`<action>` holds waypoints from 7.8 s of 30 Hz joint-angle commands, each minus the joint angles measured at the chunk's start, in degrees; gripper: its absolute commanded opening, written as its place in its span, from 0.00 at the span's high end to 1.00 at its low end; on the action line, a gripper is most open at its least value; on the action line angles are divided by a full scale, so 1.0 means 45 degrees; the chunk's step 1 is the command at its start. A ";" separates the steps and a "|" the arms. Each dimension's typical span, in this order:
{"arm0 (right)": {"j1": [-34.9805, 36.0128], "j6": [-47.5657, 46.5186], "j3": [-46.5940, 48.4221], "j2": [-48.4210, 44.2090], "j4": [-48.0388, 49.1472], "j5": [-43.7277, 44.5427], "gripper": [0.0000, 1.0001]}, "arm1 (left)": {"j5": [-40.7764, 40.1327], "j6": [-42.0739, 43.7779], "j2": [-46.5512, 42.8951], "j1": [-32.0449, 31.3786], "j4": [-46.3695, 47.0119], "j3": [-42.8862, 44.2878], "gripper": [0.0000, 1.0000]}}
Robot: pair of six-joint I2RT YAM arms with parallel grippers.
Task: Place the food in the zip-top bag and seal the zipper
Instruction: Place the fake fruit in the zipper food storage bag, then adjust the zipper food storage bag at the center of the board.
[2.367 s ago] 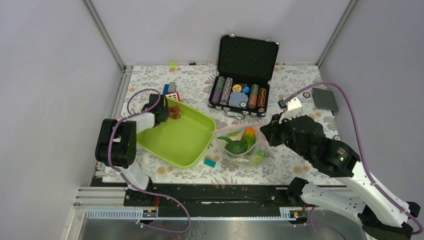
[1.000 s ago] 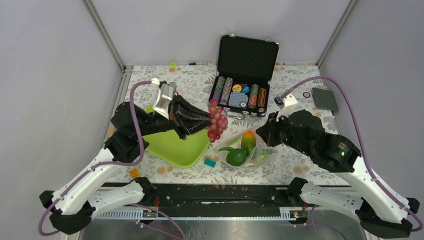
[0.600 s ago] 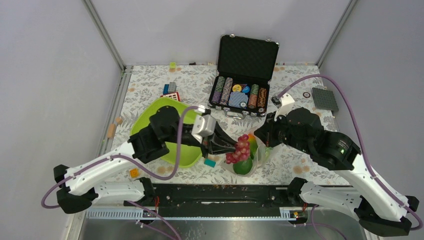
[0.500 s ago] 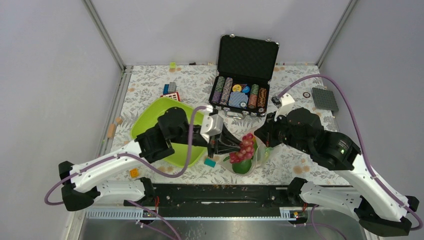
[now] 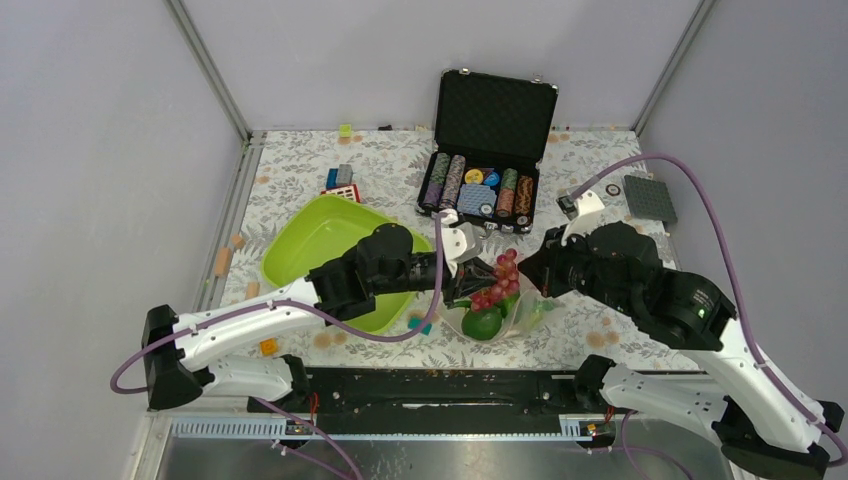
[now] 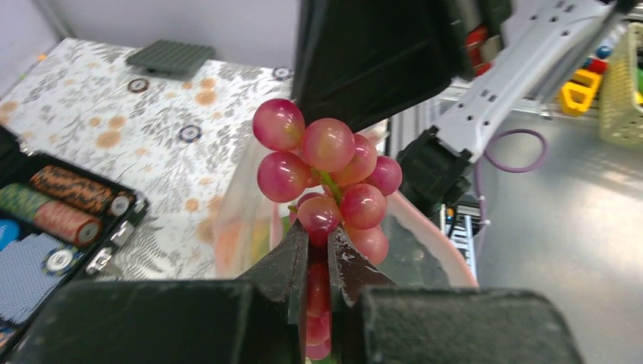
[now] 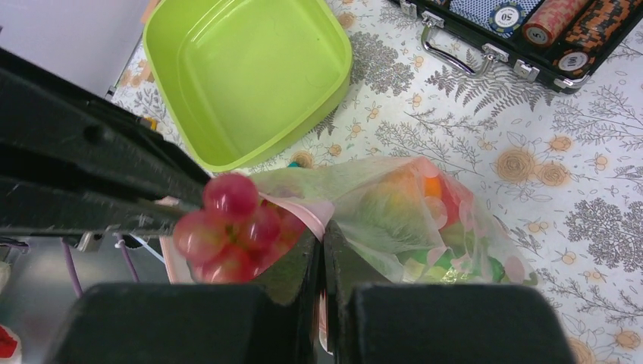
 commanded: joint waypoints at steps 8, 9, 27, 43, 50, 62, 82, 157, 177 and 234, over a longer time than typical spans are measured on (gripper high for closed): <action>-0.0074 -0.0199 0.0070 -0.0459 0.0536 0.0267 1.00 | -0.1853 0.0488 0.0733 -0.0191 -0.0750 -0.0263 1.00; -0.0074 -0.0172 0.0048 -0.0478 0.0541 0.0272 1.00 | -0.1870 0.0700 0.0974 -0.0259 -0.1027 -0.0115 1.00; -0.0074 -0.0354 -0.0036 -0.0323 0.0832 0.0163 1.00 | -0.1471 0.0437 0.1080 -0.1286 -0.2901 0.1327 0.04; -0.0074 -0.2007 -0.0898 -0.0833 0.2250 -0.1235 1.00 | -0.6739 0.0303 -0.0079 -0.1354 -0.5527 0.1954 0.01; -0.0074 -0.2248 -0.1107 -0.0737 0.2522 -0.1347 1.00 | -0.6930 -0.0251 0.1299 -0.1354 -0.6422 0.2496 0.54; -0.0128 -0.4810 -0.0613 0.0745 0.5201 0.0010 0.98 | -0.4198 -0.3455 0.0187 -0.1407 -0.5911 0.2175 1.00; -0.0269 -0.0009 -0.0980 -0.1275 0.1897 0.2405 0.00 | -1.0641 -1.1111 0.0479 -0.1276 -0.4840 0.1791 1.00; -0.5322 -0.8257 0.2498 0.6140 0.1411 -1.2053 0.94 | -0.1714 0.1633 -0.1917 0.1986 0.0036 -0.2457 0.15; -0.5562 -0.8663 0.2908 0.6583 0.0748 -1.2855 0.92 | -0.0140 0.2329 -0.0641 0.2176 0.1781 -0.2640 0.45; -0.6097 -0.2672 -0.0440 0.1486 -0.0665 0.1785 0.87 | -0.1899 -0.3068 -0.4196 0.1201 0.0767 -0.4530 1.00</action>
